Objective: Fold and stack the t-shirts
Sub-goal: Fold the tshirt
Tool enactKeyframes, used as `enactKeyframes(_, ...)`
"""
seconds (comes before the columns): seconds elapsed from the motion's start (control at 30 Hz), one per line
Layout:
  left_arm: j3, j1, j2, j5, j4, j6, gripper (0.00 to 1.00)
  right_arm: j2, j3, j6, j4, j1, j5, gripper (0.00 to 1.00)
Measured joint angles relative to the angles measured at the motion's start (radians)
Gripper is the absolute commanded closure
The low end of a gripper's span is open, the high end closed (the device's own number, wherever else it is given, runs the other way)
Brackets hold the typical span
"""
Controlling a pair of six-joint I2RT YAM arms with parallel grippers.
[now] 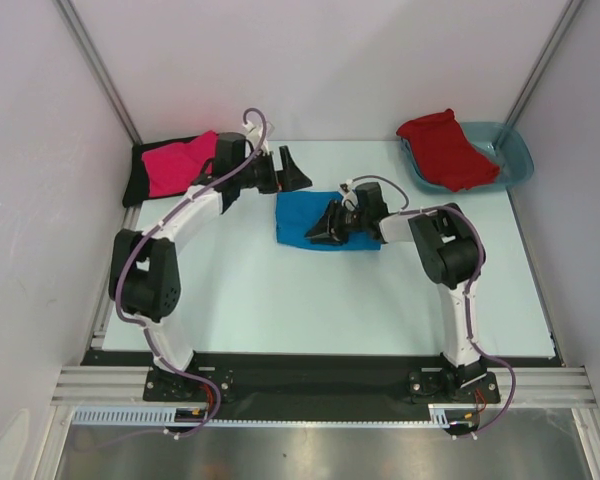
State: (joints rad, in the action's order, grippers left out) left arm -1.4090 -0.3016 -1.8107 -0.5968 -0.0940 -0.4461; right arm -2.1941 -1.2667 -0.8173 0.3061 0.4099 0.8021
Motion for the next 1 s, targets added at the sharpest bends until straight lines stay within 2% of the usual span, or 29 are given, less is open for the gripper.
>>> enactKeyframes(0.23,0.023,-0.037,0.031,-0.049,0.041,-0.023,0.0,0.128,0.043,0.027,-0.032,-0.002,0.01,0.56)
enactKeyframes(0.47,0.182,-0.074,0.005,-0.066,0.139,-0.087,0.0,0.267,0.04,0.093,-0.092,-0.034,-0.023,0.56)
enactKeyframes(0.67,0.235,-0.078,-0.074,-0.061,0.189,-0.117,0.0,0.28,0.038,0.16,-0.205,-0.059,-0.082,0.56)
enactKeyframes(1.0,0.278,-0.083,-0.162,-0.025,0.228,-0.122,0.0,0.312,0.038,0.199,-0.281,-0.076,-0.116,0.56)
